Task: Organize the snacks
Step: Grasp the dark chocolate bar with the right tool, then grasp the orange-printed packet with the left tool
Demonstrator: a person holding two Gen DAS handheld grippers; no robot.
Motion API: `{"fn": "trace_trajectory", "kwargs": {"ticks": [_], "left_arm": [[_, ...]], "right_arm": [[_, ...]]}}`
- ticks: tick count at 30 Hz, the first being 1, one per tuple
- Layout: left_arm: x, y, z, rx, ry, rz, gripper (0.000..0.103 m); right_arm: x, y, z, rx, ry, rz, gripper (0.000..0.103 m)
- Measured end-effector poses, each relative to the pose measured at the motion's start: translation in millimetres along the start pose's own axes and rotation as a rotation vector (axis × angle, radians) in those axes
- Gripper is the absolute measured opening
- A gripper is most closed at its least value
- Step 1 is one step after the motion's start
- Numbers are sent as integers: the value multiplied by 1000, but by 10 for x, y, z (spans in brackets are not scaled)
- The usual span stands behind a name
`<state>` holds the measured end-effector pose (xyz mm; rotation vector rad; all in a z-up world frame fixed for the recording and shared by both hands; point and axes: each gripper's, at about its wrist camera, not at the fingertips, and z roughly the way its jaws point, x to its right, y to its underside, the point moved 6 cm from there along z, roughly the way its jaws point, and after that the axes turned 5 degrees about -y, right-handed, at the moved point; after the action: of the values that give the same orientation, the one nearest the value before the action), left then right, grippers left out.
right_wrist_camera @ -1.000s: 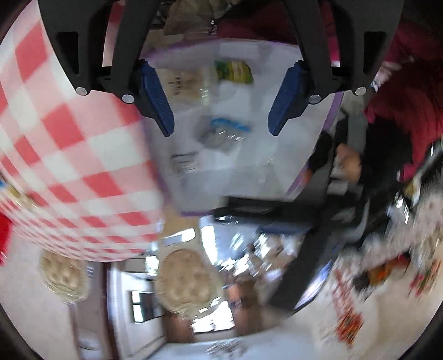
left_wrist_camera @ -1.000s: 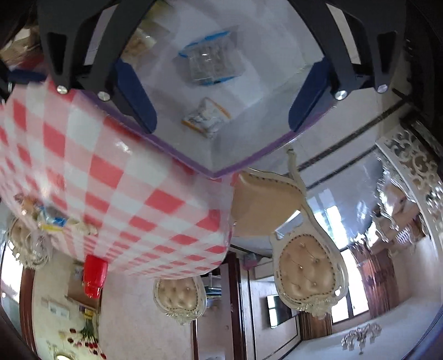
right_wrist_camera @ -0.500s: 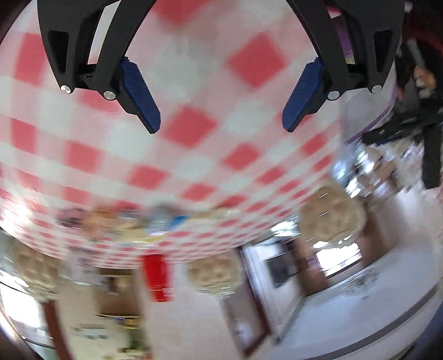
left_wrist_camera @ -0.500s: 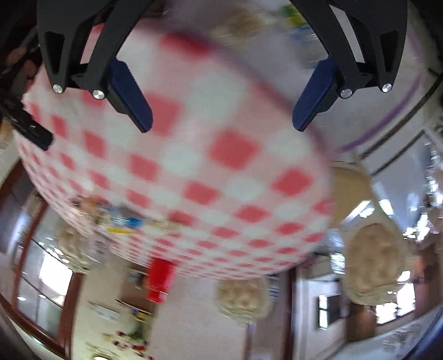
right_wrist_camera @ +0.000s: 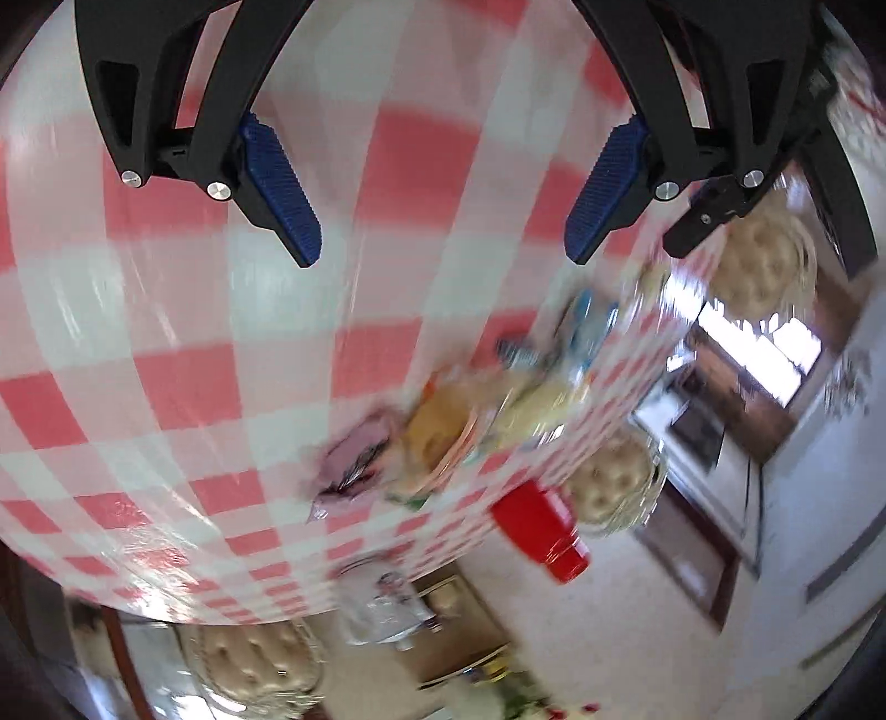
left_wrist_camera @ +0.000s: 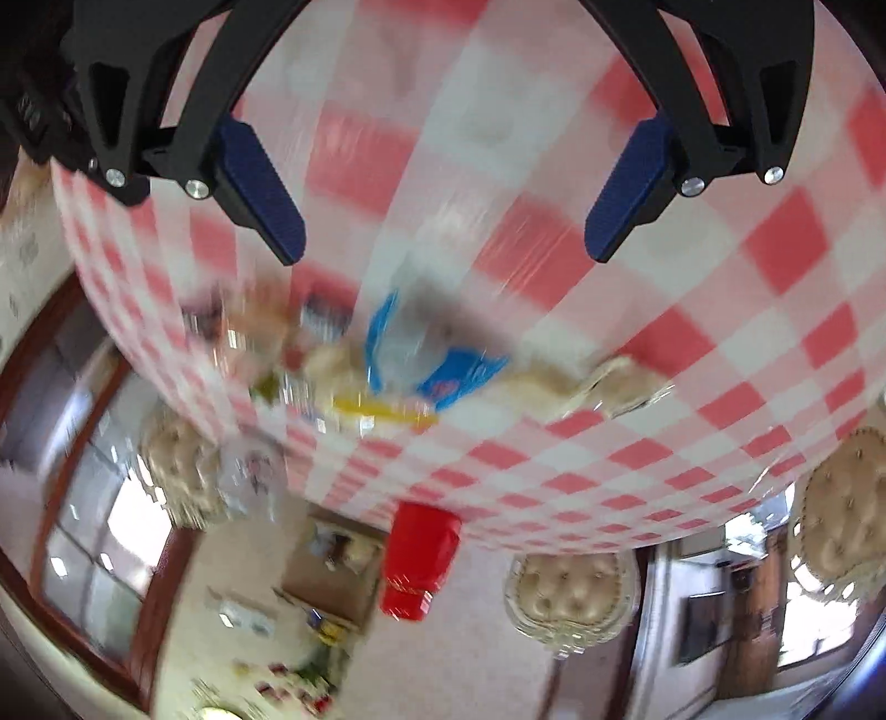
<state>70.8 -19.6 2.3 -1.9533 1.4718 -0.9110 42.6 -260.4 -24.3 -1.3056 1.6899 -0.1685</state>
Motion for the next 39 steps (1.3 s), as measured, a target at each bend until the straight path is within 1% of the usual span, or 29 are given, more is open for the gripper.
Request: {"fn": "trace_trajectory", "kwargs": {"ticks": [2,3,4,5,6,7,8,9,11,12,14,16,20,21,22,23,24,25,26,29,30,31,32,34,37,39], "left_arm": [[45,-63,120,3,9,-57,101],[86,-93,199,1,33,-92,101],[97,-116,230,3,48,-104,101],[132,-144,275,9,64,-106,101],[182,-166,312,17,81,-91,101],[201,-181,324,22,89,-73,101],[212,-194,322,31,93,-49,101],[216,-215,324,41,94,-30,101],[149,-241,302,57,85,-58,101],[89,-253,302,59,80,-89,101],[33,-266,283,61,81,-116,101],[19,-278,261,64,93,-123,101],[80,-260,220,71,105,-85,101],[100,-255,220,71,106,-71,101],[114,-247,214,74,107,-60,101],[118,-243,211,77,106,-53,101],[114,-241,208,79,103,-48,101],[109,-241,210,79,101,-46,101],[101,-238,213,78,100,-46,101],[86,-235,230,70,101,-50,101],[91,-232,231,69,101,-48,101],[115,-223,240,62,106,-38,101],[153,-211,247,52,116,-24,101],[262,-175,240,42,136,19,101],[496,-88,188,36,181,120,101],[671,-31,209,9,210,179,101]], "right_arm": [[66,-172,115,23,40,8,87],[128,-270,174,33,71,16,87],[188,-364,223,39,101,29,87],[267,-454,280,42,134,45,87],[360,-547,347,47,187,57,85],[424,-624,406,48,235,53,83],[457,-677,460,43,264,44,80],[482,-734,548,34,270,41,77],[493,-804,672,25,281,46,72],[482,-852,767,13,316,28,70],[443,-889,958,-33,398,-32,68],[424,-919,1088,-51,435,-52,66],[375,-972,1286,-83,540,-141,66],[378,-978,1307,-89,553,-157,63],[378,-974,1305,-91,560,-179,60],[383,-957,1264,-92,545,-206,48],[382,-950,1229,-95,528,-224,25],[410,-932,1147,-96,498,-242,24],[418,-913,1076,-93,481,-242,20],[409,-787,709,-77,339,-233,20],[415,-726,527,-62,282,-227,20],[417,-704,442,-53,268,-233,20],[447,-658,313,-40,264,-244,20],[512,-631,203,-30,262,-234,20],[621,-642,174,-36,283,-214,20],[659,-633,190,-51,308,-218,20]]}}
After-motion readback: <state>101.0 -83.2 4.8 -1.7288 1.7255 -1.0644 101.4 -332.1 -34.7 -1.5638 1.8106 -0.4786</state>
